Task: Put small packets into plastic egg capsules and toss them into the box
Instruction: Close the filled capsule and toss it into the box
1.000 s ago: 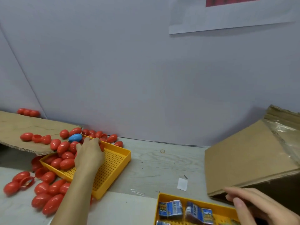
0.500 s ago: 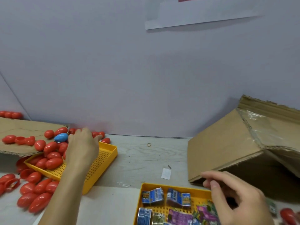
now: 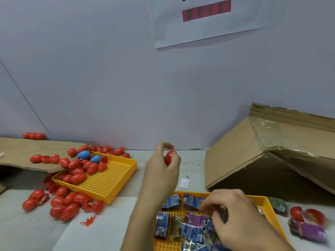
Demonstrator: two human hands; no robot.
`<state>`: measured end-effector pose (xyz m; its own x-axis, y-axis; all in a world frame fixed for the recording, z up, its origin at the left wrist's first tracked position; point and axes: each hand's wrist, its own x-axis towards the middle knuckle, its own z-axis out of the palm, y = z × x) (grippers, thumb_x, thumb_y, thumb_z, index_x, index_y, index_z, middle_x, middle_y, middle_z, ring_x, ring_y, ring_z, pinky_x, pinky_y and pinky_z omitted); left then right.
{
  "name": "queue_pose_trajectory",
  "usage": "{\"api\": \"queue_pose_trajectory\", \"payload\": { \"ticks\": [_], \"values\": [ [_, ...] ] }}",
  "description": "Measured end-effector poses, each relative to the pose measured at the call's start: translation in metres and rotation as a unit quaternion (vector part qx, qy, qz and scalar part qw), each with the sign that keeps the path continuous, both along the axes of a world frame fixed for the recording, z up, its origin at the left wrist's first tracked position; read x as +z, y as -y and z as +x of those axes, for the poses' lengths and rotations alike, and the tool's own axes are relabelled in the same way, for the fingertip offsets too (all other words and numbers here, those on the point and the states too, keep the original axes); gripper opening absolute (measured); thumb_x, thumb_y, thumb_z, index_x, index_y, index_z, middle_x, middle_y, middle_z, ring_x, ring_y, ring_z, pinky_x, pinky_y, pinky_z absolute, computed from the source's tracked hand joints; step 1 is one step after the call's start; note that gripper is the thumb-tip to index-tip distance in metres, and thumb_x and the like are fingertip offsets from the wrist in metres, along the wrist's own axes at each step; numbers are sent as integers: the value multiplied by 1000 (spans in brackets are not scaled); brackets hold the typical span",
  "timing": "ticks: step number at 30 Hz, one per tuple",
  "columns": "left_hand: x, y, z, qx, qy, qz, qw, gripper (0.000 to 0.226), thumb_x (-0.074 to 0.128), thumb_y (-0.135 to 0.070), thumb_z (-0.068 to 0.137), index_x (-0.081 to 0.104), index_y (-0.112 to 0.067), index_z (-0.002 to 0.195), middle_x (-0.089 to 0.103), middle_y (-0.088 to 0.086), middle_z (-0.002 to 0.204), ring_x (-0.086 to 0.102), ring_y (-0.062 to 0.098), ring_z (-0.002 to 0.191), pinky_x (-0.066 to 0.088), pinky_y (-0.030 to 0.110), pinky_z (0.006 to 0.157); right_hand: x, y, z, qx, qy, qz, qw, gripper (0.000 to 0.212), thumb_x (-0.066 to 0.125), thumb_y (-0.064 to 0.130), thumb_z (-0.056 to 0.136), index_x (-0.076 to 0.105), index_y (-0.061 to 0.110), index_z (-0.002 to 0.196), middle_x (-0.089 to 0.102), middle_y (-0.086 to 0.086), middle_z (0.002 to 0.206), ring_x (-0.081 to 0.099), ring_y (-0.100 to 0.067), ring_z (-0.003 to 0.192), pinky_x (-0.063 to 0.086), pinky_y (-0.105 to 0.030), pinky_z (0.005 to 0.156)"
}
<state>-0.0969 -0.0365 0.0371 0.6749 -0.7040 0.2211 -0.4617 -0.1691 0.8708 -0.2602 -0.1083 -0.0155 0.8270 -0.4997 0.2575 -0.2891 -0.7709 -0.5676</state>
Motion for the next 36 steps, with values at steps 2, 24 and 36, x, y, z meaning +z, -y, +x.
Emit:
{"api": "queue_pose_trajectory", "payload": {
  "ticks": [2,24,36],
  "values": [
    [-12,-3,-9,-9,-57,-38,998,15,46,-21,100,57,-31,94,53,0,64,39,5,46,34,21,43,3,2,8,56,-34,-6,998,33,57,22,85,67,51,98,56,36,101,47,14,102,44,-9,83],
    [-40,7,7,-9,-137,-59,989,17,51,-28,99,63,-32,89,56,-7,62,49,9,59,39,19,48,-2,12,19,94,-64,48,992,21,60,46,89,54,59,104,59,33,89,46,15,104,32,-7,93],
    [-33,5,3,-29,-113,-8,993,37,49,-31,87,56,-10,57,49,0,53,48,15,57,43,33,57,19,-3,5,-94,73,251,961,11,81,25,74,74,33,70,73,12,74,65,-3,67,51,-20,62]
  ]
}}
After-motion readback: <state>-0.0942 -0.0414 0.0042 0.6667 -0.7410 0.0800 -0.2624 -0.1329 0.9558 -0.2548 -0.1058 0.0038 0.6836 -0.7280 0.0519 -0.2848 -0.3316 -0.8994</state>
